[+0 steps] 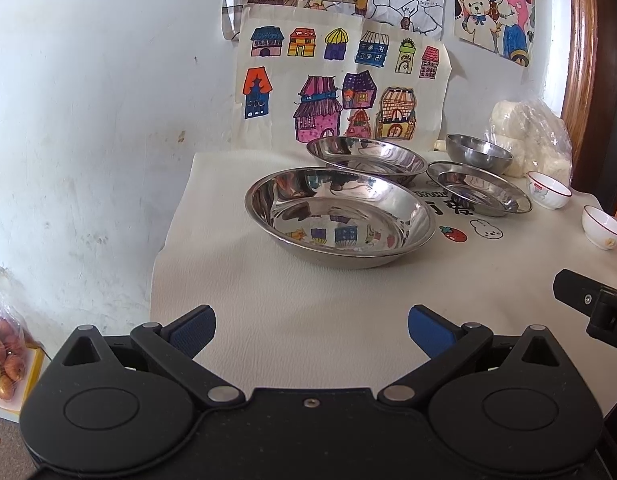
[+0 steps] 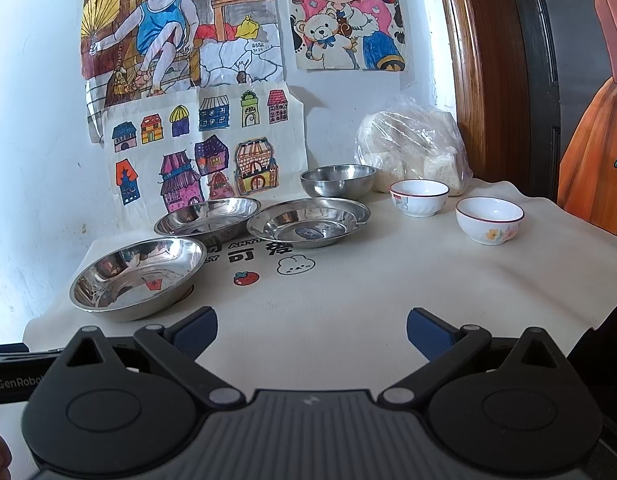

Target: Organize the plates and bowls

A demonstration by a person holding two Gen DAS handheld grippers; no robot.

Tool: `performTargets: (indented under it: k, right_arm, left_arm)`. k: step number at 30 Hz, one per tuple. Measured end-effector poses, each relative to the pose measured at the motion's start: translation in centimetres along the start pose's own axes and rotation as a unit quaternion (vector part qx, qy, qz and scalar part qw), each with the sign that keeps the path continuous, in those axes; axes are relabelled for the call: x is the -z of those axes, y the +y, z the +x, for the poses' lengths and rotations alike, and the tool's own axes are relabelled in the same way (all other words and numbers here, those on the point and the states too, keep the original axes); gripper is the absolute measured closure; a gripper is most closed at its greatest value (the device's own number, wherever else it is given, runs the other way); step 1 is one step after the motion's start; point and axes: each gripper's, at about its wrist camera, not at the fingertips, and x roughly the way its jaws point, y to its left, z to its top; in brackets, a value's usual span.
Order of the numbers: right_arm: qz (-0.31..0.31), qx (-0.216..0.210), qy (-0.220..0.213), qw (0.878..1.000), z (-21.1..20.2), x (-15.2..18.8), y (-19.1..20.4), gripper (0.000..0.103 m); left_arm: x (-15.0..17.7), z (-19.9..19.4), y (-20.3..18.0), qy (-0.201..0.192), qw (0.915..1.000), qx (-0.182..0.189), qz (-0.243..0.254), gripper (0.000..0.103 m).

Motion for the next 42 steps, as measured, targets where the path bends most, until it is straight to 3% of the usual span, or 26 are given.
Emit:
performTargets:
  k: [42]
  right_arm:
    - [0.0,0.0,0.003,1.0,-0.29,-0.6,0.24,0.0]
  left_arm:
    - [-0.09,0.26,-0.13,0.011,0.9999,-0.004,0.003,0.001]
